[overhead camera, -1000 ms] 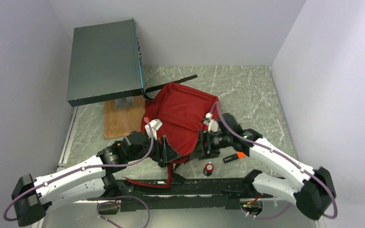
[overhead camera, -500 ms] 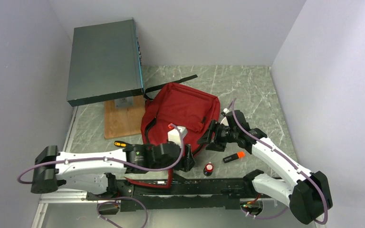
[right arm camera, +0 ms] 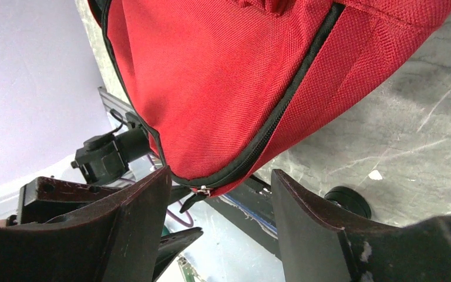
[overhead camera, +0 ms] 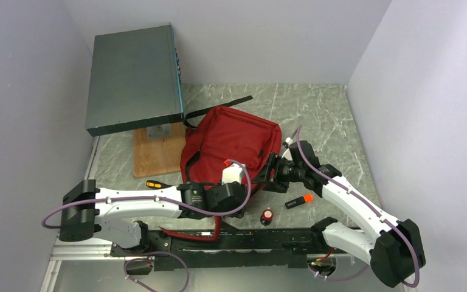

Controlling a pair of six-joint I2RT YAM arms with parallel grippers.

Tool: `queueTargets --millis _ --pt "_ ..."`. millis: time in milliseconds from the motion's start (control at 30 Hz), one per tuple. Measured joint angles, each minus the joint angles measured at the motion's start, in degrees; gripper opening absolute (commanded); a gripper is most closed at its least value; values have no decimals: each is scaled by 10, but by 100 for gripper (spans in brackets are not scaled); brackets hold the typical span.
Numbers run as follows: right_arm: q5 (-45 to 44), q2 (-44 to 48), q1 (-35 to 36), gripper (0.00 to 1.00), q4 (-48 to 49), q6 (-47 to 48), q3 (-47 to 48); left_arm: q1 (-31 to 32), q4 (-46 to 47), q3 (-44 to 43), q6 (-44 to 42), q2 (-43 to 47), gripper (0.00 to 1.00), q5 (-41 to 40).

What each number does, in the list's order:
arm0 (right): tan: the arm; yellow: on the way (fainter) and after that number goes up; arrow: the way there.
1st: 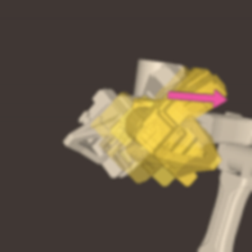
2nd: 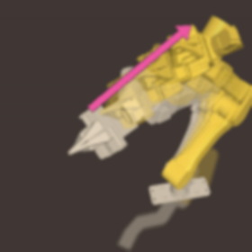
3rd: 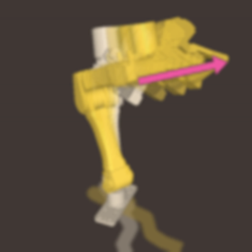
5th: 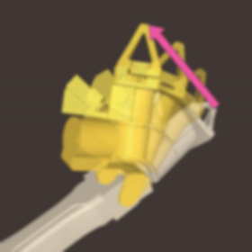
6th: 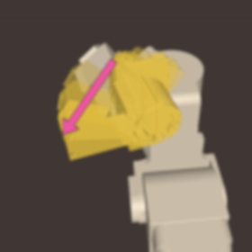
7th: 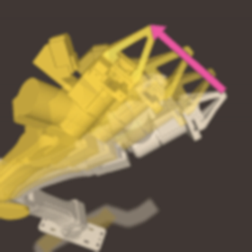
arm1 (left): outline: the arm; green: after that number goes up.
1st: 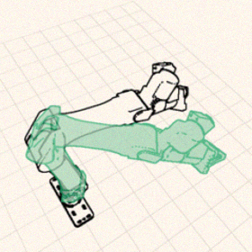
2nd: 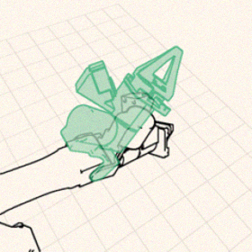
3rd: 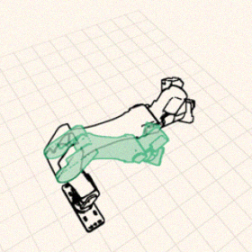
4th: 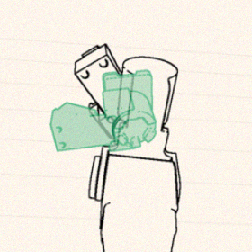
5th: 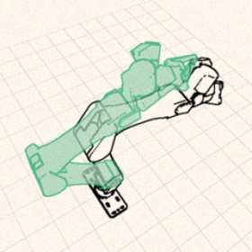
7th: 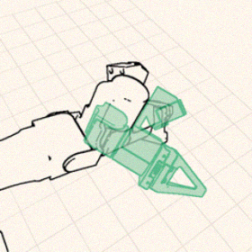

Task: Pack the student bag
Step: Zip the student bag at the center of the board.

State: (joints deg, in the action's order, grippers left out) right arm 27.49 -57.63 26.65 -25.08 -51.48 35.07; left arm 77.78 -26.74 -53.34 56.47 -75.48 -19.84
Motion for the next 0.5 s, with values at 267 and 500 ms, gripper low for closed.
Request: queueTargets --millis 267,500 --pt "1 0 0 60 16 -4 -1 -4 -5 -17 -6 -38 35 5" --pt "6 2 1 60 25 -9 -16 -30 24 -17 -33 -43 0 36"
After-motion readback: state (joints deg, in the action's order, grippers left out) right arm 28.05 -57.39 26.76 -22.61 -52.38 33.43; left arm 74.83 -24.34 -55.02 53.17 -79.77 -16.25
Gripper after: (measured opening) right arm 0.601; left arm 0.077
